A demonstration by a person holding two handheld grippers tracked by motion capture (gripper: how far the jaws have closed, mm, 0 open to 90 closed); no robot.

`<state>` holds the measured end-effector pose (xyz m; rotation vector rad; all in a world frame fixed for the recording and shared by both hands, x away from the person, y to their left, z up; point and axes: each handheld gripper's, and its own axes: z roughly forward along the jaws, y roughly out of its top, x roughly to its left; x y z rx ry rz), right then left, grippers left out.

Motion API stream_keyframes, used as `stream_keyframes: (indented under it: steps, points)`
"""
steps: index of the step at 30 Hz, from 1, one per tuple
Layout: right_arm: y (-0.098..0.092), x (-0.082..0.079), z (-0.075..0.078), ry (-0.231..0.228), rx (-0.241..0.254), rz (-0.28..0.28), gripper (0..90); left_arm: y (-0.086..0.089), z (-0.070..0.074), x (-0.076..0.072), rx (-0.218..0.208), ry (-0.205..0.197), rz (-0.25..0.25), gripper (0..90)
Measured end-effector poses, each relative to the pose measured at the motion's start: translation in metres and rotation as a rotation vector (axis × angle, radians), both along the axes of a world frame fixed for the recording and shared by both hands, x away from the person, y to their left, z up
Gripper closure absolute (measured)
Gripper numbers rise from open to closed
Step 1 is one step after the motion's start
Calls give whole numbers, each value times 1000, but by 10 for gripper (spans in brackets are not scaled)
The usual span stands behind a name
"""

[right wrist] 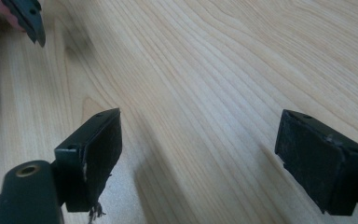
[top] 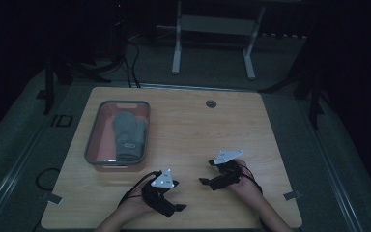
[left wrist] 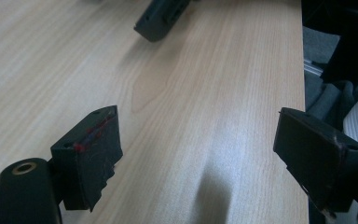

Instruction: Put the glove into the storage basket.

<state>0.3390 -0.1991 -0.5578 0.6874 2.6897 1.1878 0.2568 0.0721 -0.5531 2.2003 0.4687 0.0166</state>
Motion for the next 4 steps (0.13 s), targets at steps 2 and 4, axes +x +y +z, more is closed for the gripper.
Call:
stream_keyframes:
  steps: [2, 4]
  points:
    - [0, 0, -1, 3, 1, -5, 147, 0, 0, 0, -5, 3, 1, 154]
    - [0, 0, -1, 1, -2, -8, 147, 1, -1, 0, -12, 5, 8, 154]
